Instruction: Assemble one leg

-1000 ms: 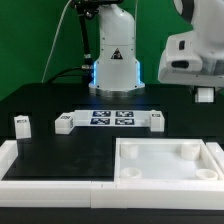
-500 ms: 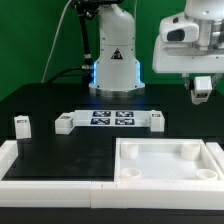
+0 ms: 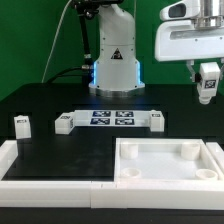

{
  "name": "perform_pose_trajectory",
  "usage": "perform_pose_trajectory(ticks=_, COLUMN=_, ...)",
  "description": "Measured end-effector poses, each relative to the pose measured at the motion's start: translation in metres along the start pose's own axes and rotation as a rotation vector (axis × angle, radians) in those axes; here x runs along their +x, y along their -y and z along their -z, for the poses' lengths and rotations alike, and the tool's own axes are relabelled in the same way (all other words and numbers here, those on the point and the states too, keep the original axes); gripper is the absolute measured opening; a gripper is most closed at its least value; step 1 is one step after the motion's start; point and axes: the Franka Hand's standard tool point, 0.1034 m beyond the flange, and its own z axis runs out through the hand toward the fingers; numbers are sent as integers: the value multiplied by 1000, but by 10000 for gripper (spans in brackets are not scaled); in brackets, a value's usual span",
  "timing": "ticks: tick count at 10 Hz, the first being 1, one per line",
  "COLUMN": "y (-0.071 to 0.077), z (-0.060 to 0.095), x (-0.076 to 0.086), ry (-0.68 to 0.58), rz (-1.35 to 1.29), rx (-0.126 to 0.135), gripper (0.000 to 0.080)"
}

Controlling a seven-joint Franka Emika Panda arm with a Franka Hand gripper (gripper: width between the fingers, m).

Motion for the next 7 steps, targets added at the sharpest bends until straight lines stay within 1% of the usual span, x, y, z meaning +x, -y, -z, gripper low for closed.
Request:
perform_pose_trajectory(ticks=1, y=0, z=-1, x=-2, ry=2, rz=1, rx=-1, gripper=290)
perform_pose_trajectory(ticks=2, y=-2, z=0, x=1, ry=3, rz=29, rx=-1, gripper=290)
perform_pose_trajectory(ticks=3, y=-13, z=1, x=14, ry=-3, rz=107, rx=-4, gripper=290)
perform_pose_trajectory(ticks=4, y=-24, z=6, x=32, ry=-15, rz=139, rx=-2, gripper=290)
perform_pose_trajectory(ticks=5, y=-29, z=9, x=45, ry=-27, rz=158, rx=-3, gripper=290)
perform_pose_trajectory(ticks=7, y=-43, z=10, x=70, ry=-49, rz=214, rx=-8, gripper=290)
